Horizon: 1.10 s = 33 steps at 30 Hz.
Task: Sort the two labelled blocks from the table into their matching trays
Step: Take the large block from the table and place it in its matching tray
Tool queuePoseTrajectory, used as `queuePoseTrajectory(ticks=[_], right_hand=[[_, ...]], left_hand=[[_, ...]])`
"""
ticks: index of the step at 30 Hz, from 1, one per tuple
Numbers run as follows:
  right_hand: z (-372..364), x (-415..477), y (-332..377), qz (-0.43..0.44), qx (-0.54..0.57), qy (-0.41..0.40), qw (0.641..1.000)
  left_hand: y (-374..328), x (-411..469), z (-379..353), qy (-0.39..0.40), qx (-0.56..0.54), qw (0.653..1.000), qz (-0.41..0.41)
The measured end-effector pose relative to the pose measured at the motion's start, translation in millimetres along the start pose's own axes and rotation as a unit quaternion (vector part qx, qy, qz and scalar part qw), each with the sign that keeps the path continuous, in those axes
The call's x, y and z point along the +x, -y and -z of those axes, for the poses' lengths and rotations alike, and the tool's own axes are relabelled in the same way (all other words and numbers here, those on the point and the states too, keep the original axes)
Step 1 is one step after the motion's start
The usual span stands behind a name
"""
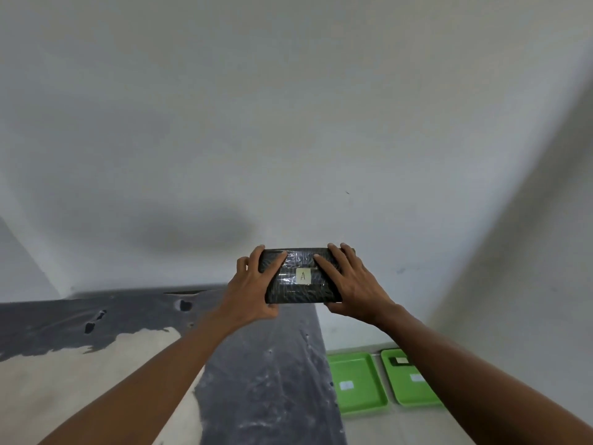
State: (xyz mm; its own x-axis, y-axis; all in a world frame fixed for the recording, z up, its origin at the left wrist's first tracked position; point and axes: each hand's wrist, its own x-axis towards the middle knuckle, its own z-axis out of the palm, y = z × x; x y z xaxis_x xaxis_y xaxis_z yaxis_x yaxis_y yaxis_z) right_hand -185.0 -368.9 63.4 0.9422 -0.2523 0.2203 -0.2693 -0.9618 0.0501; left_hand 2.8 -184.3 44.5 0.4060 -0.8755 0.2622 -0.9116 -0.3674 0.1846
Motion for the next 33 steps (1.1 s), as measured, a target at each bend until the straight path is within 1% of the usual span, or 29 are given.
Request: queuePoseTrajectory(ticks=[8, 13, 16, 19, 27, 33], right_hand=[[-10.5, -139.0, -126.3, -0.031, 0.007, 0.078, 0.996], [-19.6, -186.1, -180.9, -0.051, 0.013, 0.104, 0.993], [-34.4, -196.3, -204.3, -0.051, 0.022, 0.118, 0.992], [-56.2, -196.9, -220.2, -0.049, 0.03, 0.135, 0.989], [-128.3, -182.9, -261.2, -0.031, 0.054, 0.209, 0.976], [-198.9, -168.3, -283.5, -0.024, 0.08, 0.224, 0.971]], left_hand=[[-174.8, 11.5, -75.8, 0.052, -0.024, 0.998, 0.001], [-242.8, 23.1, -111.6, 0.069, -0.011, 0.998, -0.002], [-261.4, 29.8, -132.5, 0.088, -0.005, 0.996, 0.009], [-267.5, 37.1, -155.2, 0.113, -0.028, 0.993, 0.024], [-265.3, 60.2, -230.0, 0.177, -0.068, 0.979, 0.071], [-256.9, 79.8, -289.1, 0.21, -0.073, 0.969, 0.111]])
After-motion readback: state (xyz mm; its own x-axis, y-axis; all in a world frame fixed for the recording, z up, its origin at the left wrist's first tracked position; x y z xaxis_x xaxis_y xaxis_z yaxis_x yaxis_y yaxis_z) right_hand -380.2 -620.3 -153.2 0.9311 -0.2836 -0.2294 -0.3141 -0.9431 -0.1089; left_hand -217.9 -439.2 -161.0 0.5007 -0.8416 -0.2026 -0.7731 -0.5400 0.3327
